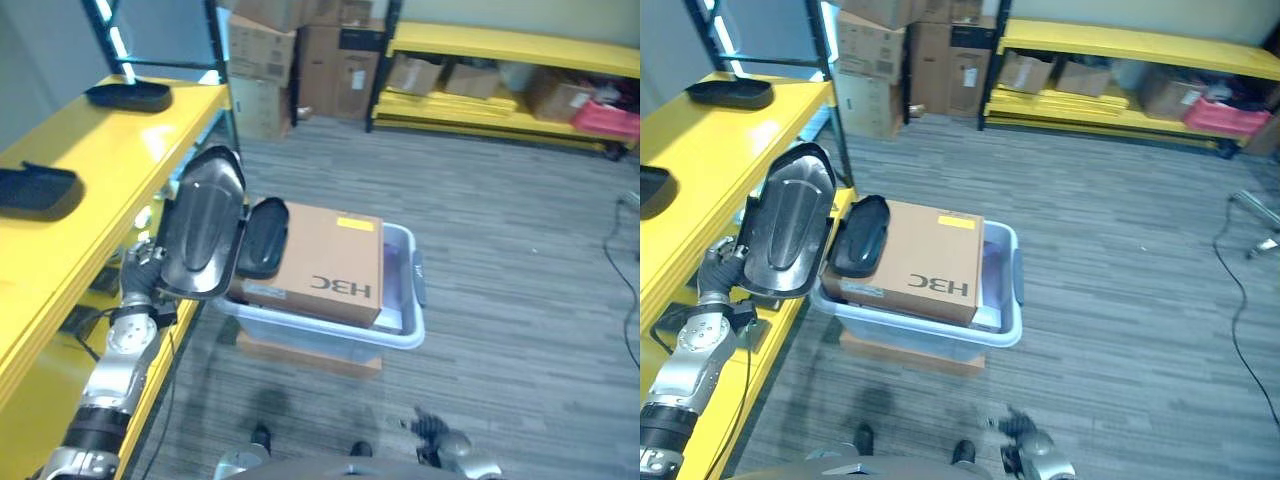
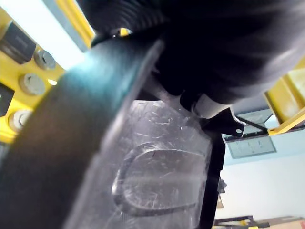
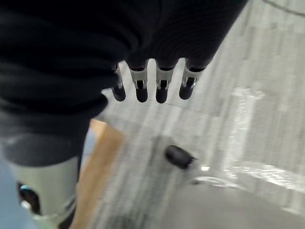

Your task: Move parts from the plastic box to the shelf.

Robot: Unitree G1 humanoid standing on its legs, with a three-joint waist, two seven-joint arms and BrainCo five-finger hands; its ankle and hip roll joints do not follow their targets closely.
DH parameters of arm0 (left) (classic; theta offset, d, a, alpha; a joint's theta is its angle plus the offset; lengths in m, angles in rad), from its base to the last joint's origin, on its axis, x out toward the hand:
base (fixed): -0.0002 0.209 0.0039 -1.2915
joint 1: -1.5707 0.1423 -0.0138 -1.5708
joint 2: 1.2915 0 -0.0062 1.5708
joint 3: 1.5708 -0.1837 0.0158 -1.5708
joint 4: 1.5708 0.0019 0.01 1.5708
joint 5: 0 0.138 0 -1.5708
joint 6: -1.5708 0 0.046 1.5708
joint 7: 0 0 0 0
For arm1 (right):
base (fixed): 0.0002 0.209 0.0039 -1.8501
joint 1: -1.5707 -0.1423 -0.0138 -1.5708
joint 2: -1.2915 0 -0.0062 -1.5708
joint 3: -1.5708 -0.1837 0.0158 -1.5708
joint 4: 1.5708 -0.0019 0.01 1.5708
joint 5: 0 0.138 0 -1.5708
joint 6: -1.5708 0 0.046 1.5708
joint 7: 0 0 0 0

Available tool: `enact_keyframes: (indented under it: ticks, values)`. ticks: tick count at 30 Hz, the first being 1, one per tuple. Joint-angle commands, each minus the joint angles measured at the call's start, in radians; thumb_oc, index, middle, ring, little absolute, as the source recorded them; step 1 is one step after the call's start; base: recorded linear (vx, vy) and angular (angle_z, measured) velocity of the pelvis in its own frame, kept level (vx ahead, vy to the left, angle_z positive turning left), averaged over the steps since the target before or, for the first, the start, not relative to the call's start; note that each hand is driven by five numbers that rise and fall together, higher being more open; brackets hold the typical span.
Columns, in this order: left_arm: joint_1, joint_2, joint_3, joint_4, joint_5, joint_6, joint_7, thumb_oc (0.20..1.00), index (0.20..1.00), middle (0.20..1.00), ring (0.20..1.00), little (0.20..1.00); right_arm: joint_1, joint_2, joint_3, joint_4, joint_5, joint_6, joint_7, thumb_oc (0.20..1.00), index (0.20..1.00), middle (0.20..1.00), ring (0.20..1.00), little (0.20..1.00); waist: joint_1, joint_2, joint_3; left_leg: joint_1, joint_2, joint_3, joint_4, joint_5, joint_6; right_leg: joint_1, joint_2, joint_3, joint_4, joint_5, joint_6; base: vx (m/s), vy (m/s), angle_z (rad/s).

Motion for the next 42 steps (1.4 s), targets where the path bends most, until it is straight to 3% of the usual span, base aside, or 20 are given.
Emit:
enact_keyframes:
  ticks: [1, 4, 10, 14, 15, 16, 17, 18, 22, 29, 30, 32, 34, 35, 36, 37, 38, 39, 40, 42]
  values:
    - [-0.12, 0.057, 0.04, -0.013, 0.013, -0.14, 0.014, 0.2, 0.2, 0.2, 0.2, 0.2, -0.02, -0.024, 0.001, 0.033, -0.045, -0.055, 0.02, 1.0, 1.0, 1.0, 1.0, 1.0, -0.005, 0.04, -0.006, -0.01, -0.033, -0.139, -0.002, -0.088, 0.019, -0.014, -0.008, 0.082, 0.076, -0.124, 0.063, -0.01, -0.065, 0.52]
    - [-0.116, 0.061, 0.044, -0.062, -0.009, -0.197, 0.001, 0.2, 0.2, 0.2, 0.2, 0.2, 0.019, -0.006, -0.014, 0.178, -0.073, -0.117, 0.046, 1.0, 1.0, 1.0, 1.0, 1.0, -0.021, 0.044, 0.006, -0.014, -0.057, -0.258, -0.002, -0.071, 0.017, -0.021, 0.076, 0.162, 0.115, -0.161, 0.02, 0.01, -0.105, 1.65]
    - [-0.063, 0.056, 0.094, -0.177, -0.047, -0.213, -0.007, 0.2, 0.2, 0.2, 0.2, 0.2, 0.008, -0.004, 0.036, 0.223, -0.106, -0.119, 0.034, 1.0, 1.0, 1.0, 1.0, 1.0, 0.021, 0.038, 0.021, -0.034, -0.044, -0.289, -0.002, -0.043, -0.012, 0.0, 0.103, 0.113, 0.092, -0.164, -0.002, -0.04, -0.093, 0.97]
    - [-0.052, 0.034, 0.113, -0.232, -0.078, -0.205, -0.051, 0.2, 0.2, 0.2, 0.2, 0.2, 0.024, -0.016, 0.027, 0.213, -0.121, -0.112, -0.002, 1.0, 1.0, 1.0, 1.0, 1.0, 0.014, 0.038, 0.023, -0.083, 0.007, -0.124, -0.002, -0.014, -0.049, 0.027, 0.095, -0.01, 0.065, -0.16, -0.004, -0.04, -0.004, 1.04]
    - [-0.058, 0.029, 0.108, -0.233, -0.09, -0.205, -0.076, 0.2, 0.2, 0.2, 0.2, 0.2, 0.038, -0.014, 0.017, 0.211, -0.116, -0.119, -0.011, 1.0, 1.0, 1.0, 1.0, 1.0, -0.001, 0.04, 0.025, -0.103, 0.036, -0.026, -0.002, 0.002, -0.061, 0.039, 0.089, -0.063, 0.054, -0.155, -0.001, -0.03, 0.03, 1.45]
    - [-0.06, 0.028, 0.106, -0.232, -0.092, -0.206, -0.08, 0.2, 0.2, 0.2, 0.2, 0.2, 0.039, -0.014, 0.015, 0.212, -0.116, -0.122, -0.011, 1.0, 1.0, 1.0, 1.0, 1.0, -0.004, 0.04, 0.025, -0.108, 0.04, -0.01, -0.002, 0.005, -0.063, 0.04, 0.088, -0.072, 0.052, -0.154, -0.001, 0.05, 0.077, 1.61]
    - [-0.065, 0.024, 0.093, -0.224, -0.089, -0.217, -0.075, 0.2, 0.2, 0.2, 0.2, 0.2, 0.047, -0.014, 0.003, 0.216, -0.129, -0.131, -0.014, 1.0, 1.0, 1.0, 1.0, 1.0, -0.016, 0.041, 0.026, -0.108, 0.063, 0.073, -0.002, -0.001, -0.08, 0.062, 0.083, -0.108, 0.045, -0.167, 0.005, 0.07, 0.097, 1.37]
    - [-0.065, 0.02, 0.09, -0.228, -0.09, -0.215, -0.072, 0.2, 0.2, 0.2, 0.2, 0.2, 0.042, -0.017, -0.001, 0.219, -0.132, -0.13, -0.012, 1.0, 1.0, 1.0, 1.0, 1.0, -0.017, 0.043, 0.027, -0.114, 0.07, 0.109, -0.002, 0.009, -0.082, 0.064, 0.08, -0.127, 0.049, -0.167, 0.004, 0.1, 0.136, 1.39]
    - [-0.032, 0.001, 0.097, -0.245, -0.077, -0.207, -0.042, 0.2, 0.2, 0.2, 0.2, 0.2, 0.005, -0.015, 0.01, 0.24, -0.162, -0.114, -0.008, 1.0, 1.0, 1.0, 1.0, 1.0, 0.011, 0.047, 0.025, -0.128, 0.054, 0.111, 0.002, 0.013, -0.068, 0.068, 0.07, -0.142, 0.078, -0.188, -0.006, 0.14, 0.168, 0.8]
    - [-0.006, 0.006, 0.13, -0.249, -0.043, -0.201, -0.057, 0.2, 0.2, 0.2, 0.2, 0.2, -0.024, 0.022, 0.032, 0.253, -0.117, -0.118, 0.0, 1.0, 1.0, 1.0, 1.0, 1.0, 0.06, 0.042, 0.005, -0.104, -0.004, 0.056, 0.049, -0.063, -0.008, 0.075, 0.009, -0.149, 0.17, -0.245, -0.001, 0.2, 0.186, 0.03]
    - [-0.022, 0.023, 0.129, -0.245, -0.048, -0.191, -0.075, 0.2, 0.2, 0.2, 0.2, 0.2, -0.021, 0.034, 0.026, 0.255, -0.083, -0.125, -0.014, 1.0, 1.0, 1.0, 1.0, 1.0, 0.061, 0.04, 0.002, -0.106, -0.029, 0.034, 0.079, -0.082, 0.02, 0.062, -0.026, -0.131, 0.274, -0.273, 0.014, 0.28, 0.304, 0.26]
    - [-0.075, 0.054, 0.09, -0.221, -0.051, -0.178, -0.07, 0.2, 0.2, 0.2, 0.2, 0.2, -0.012, 0.029, -0.002, 0.255, -0.037, -0.151, -0.017, 1.0, 1.0, 1.0, 1.0, 1.0, 0.031, 0.044, 0.016, -0.092, -0.082, 0.012, 0.101, -0.115, 0.084, -0.062, -0.103, -0.052, 0.596, -0.201, 0.06, 0.29, 0.382, 0.5]
    - [-0.097, 0.068, 0.063, -0.215, -0.053, -0.168, -0.055, 0.2, 0.2, 0.2, 0.2, 0.2, -0.004, 0.019, -0.028, 0.244, -0.024, -0.165, -0.011, 1.0, 1.0, 1.0, 1.0, 1.0, -0.004, 0.057, 0.038, -0.06, -0.111, -0.008, 0.107, -0.144, 0.119, -0.203, -0.113, 0.047, 0.846, -0.14, 0.066, 0.15, 0.218, 0.52]
    - [-0.101, 0.072, 0.057, -0.215, -0.051, -0.167, -0.046, 0.2, 0.2, 0.2, 0.2, 0.2, -0.002, 0.015, -0.032, 0.242, -0.025, -0.17, -0.008, 1.0, 1.0, 1.0, 1.0, 1.0, -0.015, 0.06, 0.045, -0.051, -0.112, -0.013, 0.105, -0.147, 0.121, -0.239, -0.099, 0.07, 0.88, -0.13, 0.064, 0.09, 0.032, 0.28]
    - [-0.113, 0.081, 0.04, -0.211, -0.051, -0.159, -0.027, 0.2, 0.2, 0.2, 0.2, 0.2, 0.001, 0.006, -0.04, 0.237, -0.024, -0.183, 0.003, 1.0, 1.0, 1.0, 1.0, 1.0, -0.041, 0.063, 0.059, -0.034, -0.116, -0.031, 0.099, -0.152, 0.12, -0.294, -0.064, 0.108, 0.88, -0.114, 0.058, 0.05, -0.087, 0.44]
    - [-0.127, 0.081, 0.031, -0.206, -0.055, -0.151, -0.021, 0.2, 0.2, 0.2, 0.2, 0.2, -0.001, 0.002, -0.047, 0.237, -0.022, -0.196, 0.008, 1.0, 1.0, 1.0, 1.0, 1.0, -0.052, 0.065, 0.066, -0.038, -0.105, -0.034, 0.1, -0.138, 0.115, -0.31, -0.052, 0.11, 0.797, -0.078, 0.037, 0.12, -0.261, 0.59]
    - [-0.15, 0.076, 0.016, -0.209, -0.056, -0.132, -0.007, 0.2, 0.2, 0.2, 0.2, 0.2, -0.009, 0.001, -0.056, 0.244, -0.017, -0.213, 0.019, 1.0, 1.0, 1.0, 1.0, 1.0, -0.064, 0.056, 0.074, -0.029, -0.097, -0.052, 0.101, -0.145, 0.102, -0.291, -0.046, 0.124, 0.618, -0.071, 0.035, 0.1, -0.291, 0.71]
    - [-0.156, 0.074, 0.012, -0.209, -0.056, -0.129, -0.002, 0.2, 0.2, 0.2, 0.2, 0.2, -0.012, 0.0, -0.059, 0.247, -0.016, -0.218, 0.021, 1.0, 1.0, 1.0, 1.0, 1.0, -0.067, 0.052, 0.077, -0.026, -0.094, -0.06, 0.101, -0.148, 0.097, -0.278, -0.043, 0.13, 0.526, -0.063, 0.035, 0.19, -0.407, 0.56]
    - [-0.174, 0.071, -0.002, -0.212, -0.049, -0.12, 0.011, 0.2, 0.2, 0.2, 0.2, 0.2, -0.023, 0.001, -0.067, 0.253, -0.012, -0.228, 0.024, 1.0, 1.0, 1.0, 1.0, 1.0, -0.075, 0.039, 0.079, -0.024, -0.088, -0.08, 0.101, -0.158, 0.086, -0.248, -0.034, 0.155, 0.293, -0.042, 0.042, 0.18, -0.363, 0.52]
    - [-0.19, 0.062, -0.024, -0.211, -0.048, -0.115, 0.023, 0.2, 0.2, 0.2, 0.2, 0.2, -0.037, 0.008, -0.081, 0.26, -0.017, -0.226, 0.023, 1.0, 1.0, 1.0, 1.0, 1.0, -0.088, 0.027, 0.084, -0.011, -0.076, -0.104, 0.1, -0.179, 0.08, -0.218, -0.027, 0.193, 0.1, -0.014, 0.063, 0.25, -0.386, 0.61]
